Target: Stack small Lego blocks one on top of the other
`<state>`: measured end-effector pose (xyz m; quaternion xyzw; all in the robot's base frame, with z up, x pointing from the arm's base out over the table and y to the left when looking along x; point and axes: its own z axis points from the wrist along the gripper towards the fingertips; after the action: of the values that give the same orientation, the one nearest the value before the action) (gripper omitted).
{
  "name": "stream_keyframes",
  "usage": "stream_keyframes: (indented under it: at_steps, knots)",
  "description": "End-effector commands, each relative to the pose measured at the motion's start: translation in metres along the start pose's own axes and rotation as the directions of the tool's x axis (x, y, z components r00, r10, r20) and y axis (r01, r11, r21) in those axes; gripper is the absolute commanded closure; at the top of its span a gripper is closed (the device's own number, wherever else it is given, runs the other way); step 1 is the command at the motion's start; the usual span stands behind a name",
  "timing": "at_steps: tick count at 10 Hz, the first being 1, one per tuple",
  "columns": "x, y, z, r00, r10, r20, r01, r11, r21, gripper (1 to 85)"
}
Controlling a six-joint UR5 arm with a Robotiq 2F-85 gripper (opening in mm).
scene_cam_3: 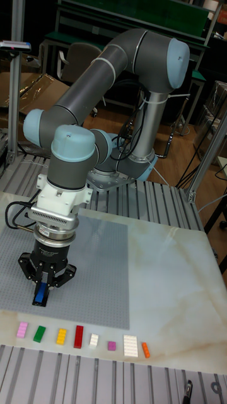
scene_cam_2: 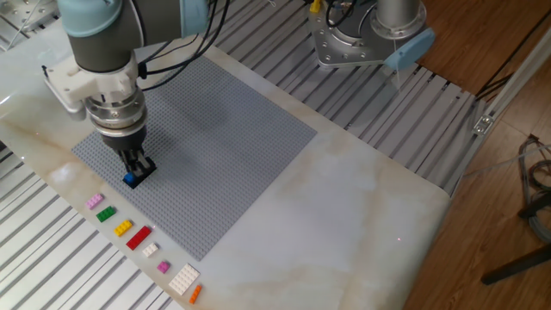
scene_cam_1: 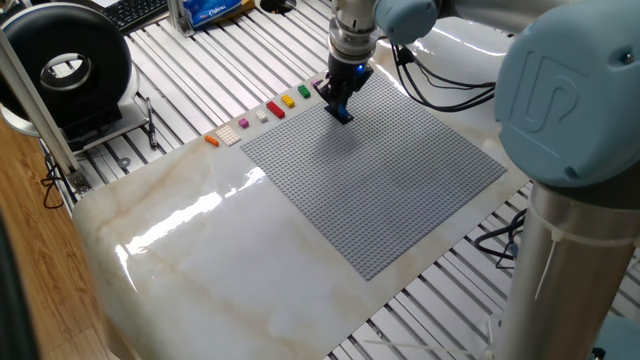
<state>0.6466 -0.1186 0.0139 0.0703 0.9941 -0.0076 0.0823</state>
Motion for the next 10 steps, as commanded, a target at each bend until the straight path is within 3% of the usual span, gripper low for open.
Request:
stream_keyframes:
  at_steps: [1, 10]
  knots:
    - [0.0009, 0.0017, -0.0002, 1.0, -0.005, 0.007, 0.005, 1.0, -0.009, 84.7]
    - [-0.0021, 0.0032, 0.0043, 1.0, -0.024, 0.018, 0.025, 0.999, -0.021, 84.7]
